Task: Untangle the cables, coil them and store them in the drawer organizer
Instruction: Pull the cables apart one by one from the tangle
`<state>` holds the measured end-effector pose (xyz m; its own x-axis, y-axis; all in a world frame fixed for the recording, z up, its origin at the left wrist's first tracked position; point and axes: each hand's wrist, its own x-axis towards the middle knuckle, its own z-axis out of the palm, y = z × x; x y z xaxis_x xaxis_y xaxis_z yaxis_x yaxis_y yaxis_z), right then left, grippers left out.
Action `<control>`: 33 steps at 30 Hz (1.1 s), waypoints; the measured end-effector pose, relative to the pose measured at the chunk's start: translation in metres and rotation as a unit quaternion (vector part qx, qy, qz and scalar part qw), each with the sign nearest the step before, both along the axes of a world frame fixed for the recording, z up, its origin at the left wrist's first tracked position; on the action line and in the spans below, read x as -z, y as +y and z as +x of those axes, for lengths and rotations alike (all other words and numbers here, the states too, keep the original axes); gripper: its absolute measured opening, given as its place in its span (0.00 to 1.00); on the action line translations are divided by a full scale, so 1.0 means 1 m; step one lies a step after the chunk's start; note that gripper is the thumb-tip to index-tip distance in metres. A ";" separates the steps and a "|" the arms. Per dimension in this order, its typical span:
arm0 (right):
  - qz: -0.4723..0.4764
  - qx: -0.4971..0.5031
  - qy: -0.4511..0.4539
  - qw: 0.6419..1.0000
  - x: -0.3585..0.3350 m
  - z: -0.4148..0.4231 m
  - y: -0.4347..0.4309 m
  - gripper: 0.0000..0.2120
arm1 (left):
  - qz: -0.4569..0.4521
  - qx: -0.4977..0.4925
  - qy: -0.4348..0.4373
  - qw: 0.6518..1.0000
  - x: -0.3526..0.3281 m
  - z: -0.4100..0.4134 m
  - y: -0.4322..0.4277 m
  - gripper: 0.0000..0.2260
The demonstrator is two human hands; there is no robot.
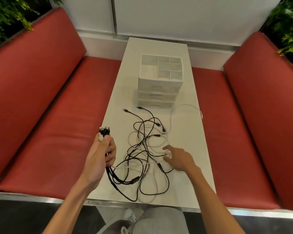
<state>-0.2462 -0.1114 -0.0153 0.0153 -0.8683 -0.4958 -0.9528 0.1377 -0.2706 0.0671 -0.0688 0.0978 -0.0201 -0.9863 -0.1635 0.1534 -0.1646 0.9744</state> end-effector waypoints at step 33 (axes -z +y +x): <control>-0.031 0.239 -0.090 0.966 -0.014 -0.029 0.071 0.34 | 0.024 0.017 0.022 0.999 0.010 -0.019 0.013 0.15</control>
<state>-0.2749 -0.0405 -0.0014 -0.3135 -0.8251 -0.4700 -0.7209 0.5289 -0.4478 0.0486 -0.0555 0.0881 -0.0623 -0.9759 -0.2090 0.1886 -0.2172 0.9577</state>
